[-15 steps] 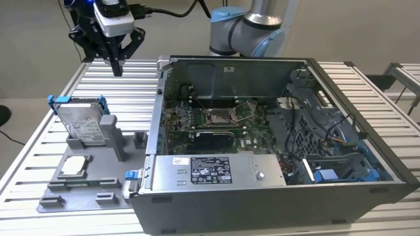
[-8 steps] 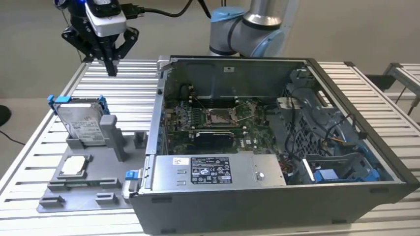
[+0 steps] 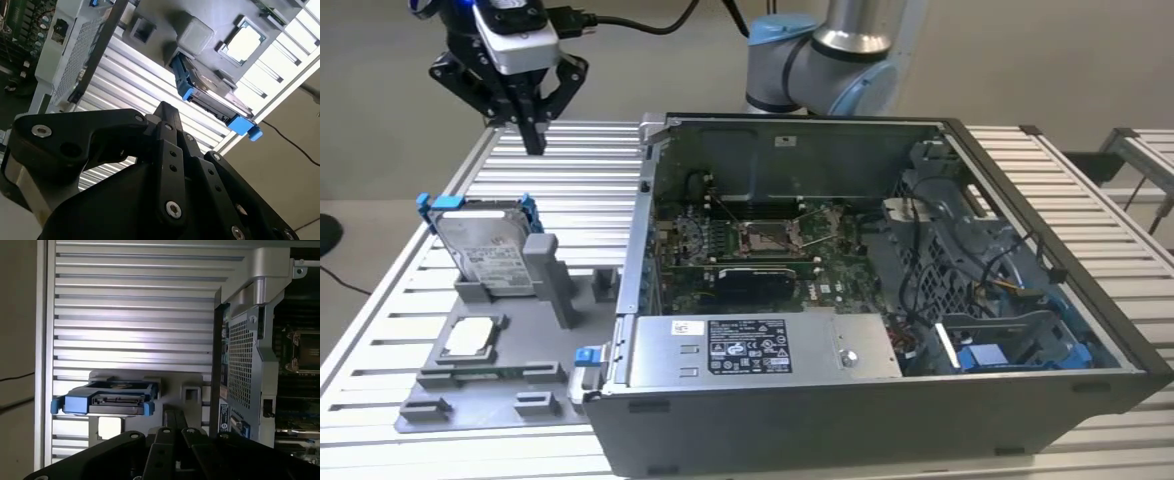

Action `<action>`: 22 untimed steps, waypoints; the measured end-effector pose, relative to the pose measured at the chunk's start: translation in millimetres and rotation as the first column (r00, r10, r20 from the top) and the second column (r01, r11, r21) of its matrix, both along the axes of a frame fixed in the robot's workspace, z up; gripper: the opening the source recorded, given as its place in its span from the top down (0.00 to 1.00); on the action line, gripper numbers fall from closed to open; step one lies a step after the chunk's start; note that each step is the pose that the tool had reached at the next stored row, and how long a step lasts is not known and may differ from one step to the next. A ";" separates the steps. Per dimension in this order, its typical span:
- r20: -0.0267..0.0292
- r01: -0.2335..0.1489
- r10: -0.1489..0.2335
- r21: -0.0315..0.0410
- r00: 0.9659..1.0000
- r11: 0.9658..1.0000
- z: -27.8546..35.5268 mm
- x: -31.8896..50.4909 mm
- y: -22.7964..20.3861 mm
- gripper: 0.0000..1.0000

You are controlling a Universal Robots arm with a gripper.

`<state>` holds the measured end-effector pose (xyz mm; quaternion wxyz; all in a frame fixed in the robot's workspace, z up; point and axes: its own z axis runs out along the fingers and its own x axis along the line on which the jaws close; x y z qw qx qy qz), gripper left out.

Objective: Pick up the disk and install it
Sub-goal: 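Reach for the disk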

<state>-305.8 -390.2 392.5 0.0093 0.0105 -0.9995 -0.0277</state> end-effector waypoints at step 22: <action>0.000 -0.019 0.019 0.000 1.000 1.000 0.0 -48.0 0.0 1.00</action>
